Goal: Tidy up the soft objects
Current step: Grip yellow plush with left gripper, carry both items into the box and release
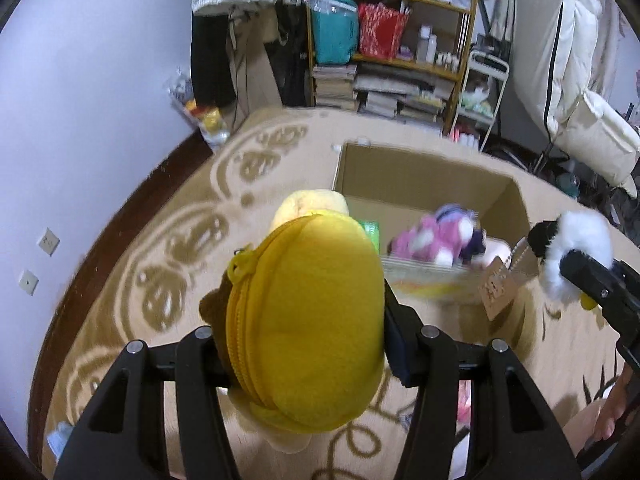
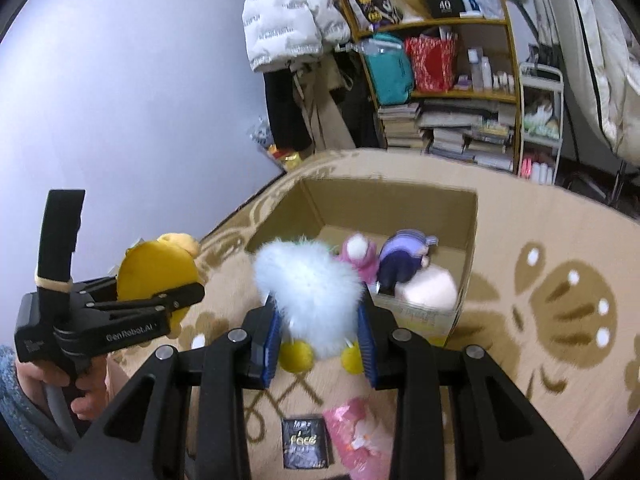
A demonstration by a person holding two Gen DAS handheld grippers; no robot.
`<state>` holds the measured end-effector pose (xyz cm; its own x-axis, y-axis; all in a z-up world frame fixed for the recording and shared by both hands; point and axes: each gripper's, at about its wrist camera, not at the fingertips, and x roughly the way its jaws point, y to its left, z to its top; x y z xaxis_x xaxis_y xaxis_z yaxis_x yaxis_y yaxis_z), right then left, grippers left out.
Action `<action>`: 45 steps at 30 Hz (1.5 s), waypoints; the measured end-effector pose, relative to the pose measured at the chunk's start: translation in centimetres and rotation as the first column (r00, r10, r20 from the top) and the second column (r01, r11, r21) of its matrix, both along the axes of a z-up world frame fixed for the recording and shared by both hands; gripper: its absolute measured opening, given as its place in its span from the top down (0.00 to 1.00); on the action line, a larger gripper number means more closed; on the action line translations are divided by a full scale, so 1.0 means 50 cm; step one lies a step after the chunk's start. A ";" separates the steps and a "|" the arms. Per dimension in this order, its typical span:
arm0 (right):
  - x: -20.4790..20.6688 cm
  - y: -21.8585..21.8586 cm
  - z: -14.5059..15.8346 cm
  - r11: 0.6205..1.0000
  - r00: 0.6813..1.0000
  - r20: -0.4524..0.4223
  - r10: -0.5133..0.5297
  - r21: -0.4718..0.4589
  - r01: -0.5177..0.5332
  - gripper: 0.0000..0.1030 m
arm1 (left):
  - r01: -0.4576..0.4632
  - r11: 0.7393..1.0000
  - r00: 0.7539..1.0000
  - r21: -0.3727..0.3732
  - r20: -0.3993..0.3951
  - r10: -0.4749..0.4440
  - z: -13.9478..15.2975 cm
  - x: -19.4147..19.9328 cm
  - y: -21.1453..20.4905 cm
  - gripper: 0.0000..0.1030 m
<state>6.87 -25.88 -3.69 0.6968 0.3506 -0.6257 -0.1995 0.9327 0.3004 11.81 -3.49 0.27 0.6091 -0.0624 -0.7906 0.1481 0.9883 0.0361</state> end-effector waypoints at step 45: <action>0.162 -0.036 -0.053 0.975 0.984 -0.094 -0.152 -0.179 0.133 0.61 | 0.136 0.991 0.991 0.005 -0.018 -0.136 -0.068 0.187 -0.131 0.22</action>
<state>14.98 -27.70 -6.35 0.6580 0.1336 -0.7411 -0.0362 0.9886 0.1461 21.14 -10.04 -3.15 0.5815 -0.1384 -0.8017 0.2815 0.9588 0.0387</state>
